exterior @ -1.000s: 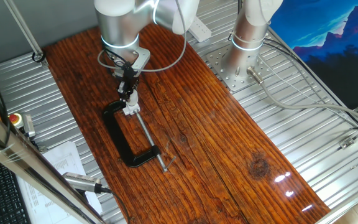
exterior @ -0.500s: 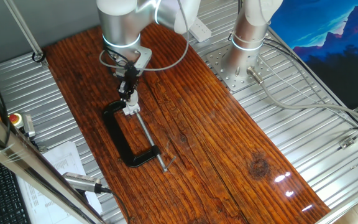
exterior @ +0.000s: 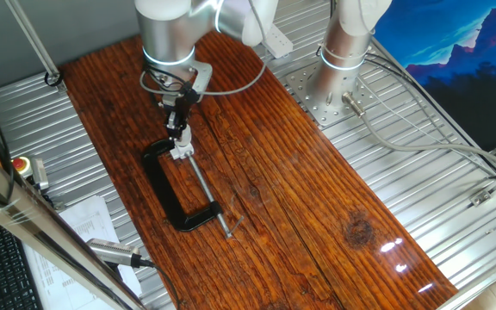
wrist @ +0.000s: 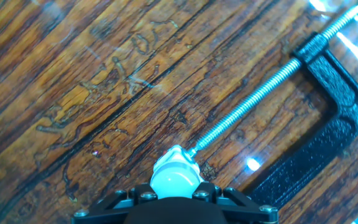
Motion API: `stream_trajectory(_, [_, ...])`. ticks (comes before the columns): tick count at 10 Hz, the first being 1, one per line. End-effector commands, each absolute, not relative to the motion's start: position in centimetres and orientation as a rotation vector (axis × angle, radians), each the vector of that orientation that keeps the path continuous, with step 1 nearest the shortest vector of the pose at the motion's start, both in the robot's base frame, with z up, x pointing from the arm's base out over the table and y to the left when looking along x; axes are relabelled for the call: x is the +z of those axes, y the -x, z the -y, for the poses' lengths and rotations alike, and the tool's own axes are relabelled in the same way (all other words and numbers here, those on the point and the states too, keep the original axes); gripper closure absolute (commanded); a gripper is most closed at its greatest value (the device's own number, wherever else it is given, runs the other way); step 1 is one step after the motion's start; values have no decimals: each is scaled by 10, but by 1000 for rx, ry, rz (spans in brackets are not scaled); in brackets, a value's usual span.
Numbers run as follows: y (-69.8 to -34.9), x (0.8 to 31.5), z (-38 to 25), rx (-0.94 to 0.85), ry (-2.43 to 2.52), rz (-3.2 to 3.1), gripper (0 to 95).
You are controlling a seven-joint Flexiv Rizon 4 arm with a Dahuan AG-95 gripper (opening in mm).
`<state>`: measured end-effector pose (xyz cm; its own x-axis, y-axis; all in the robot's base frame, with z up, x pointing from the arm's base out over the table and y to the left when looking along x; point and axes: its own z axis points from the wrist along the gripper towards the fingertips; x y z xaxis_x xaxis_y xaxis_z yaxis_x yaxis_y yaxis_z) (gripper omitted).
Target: Take out the light bulb by rotating it
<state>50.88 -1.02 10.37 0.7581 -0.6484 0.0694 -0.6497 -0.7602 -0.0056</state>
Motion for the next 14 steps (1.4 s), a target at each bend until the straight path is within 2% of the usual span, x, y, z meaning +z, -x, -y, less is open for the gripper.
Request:
stream_trajectory(1, [-509, 104, 10, 107, -2952, 1017, 950])
stream_trajectory(5, [-509, 104, 10, 148, -2993, 909, 950])
stream_trajectory(14, [-509, 104, 10, 113, -3030, 796, 950])
